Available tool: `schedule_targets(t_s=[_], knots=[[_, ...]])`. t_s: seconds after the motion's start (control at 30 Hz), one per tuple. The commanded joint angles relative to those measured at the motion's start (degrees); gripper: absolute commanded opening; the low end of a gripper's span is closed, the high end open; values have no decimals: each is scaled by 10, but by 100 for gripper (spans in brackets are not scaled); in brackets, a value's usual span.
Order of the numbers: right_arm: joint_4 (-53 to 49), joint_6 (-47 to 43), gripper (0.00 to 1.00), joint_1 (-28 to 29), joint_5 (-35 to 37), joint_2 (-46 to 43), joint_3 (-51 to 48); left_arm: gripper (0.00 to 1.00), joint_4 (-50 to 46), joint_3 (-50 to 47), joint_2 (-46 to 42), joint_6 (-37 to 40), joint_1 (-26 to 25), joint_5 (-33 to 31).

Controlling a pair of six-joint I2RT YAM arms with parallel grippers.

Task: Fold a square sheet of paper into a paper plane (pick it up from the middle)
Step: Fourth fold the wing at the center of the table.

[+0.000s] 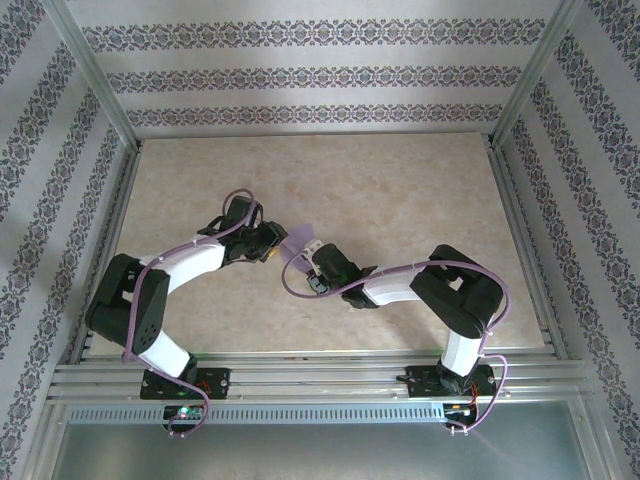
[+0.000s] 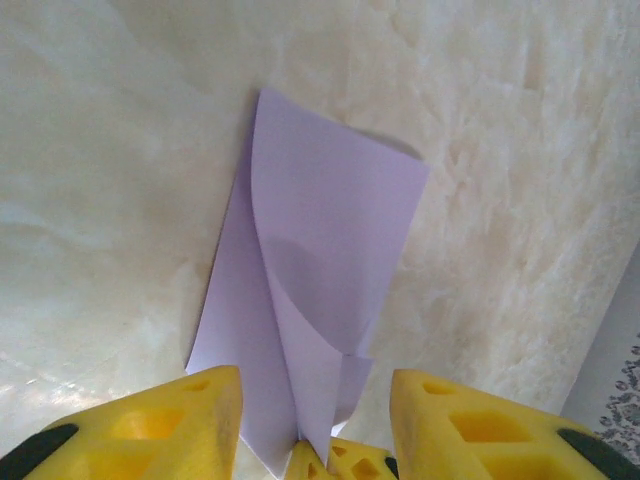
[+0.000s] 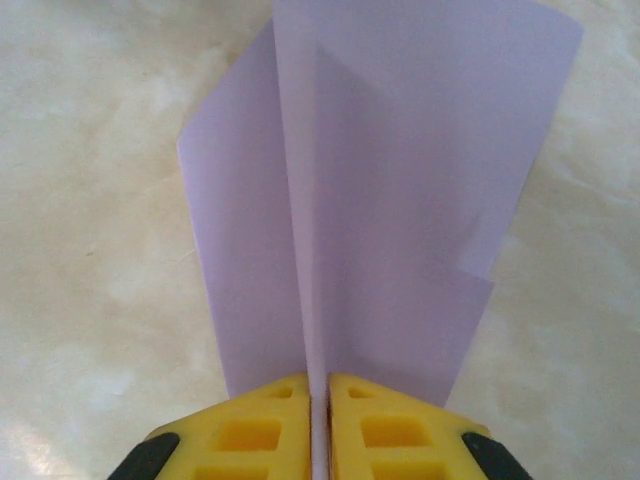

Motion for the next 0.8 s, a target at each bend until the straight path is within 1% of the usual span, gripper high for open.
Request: schedule_targets(t_s=[0.0, 0.13, 0.23, 0.37, 0.53, 0.77], knots=[[17, 41, 12, -18, -69, -14, -17, 46, -26, -28, -32, 27, 9, 0], [45, 87, 10, -45, -134, -15, -31, 46, 21, -59, -42, 32, 8, 31], [61, 115, 10, -62, -173, -13, -39, 42, 76, -82, -30, 22, 6, 67], [83, 141, 10, -82, -216, -8, -50, 35, 126, -86, -1, 11, -5, 93], [91, 155, 11, -93, -241, 0, -52, 29, 166, -70, 36, 2, -18, 111], [98, 162, 12, -99, -253, 8, -52, 28, 188, -39, 87, 1, -28, 129]])
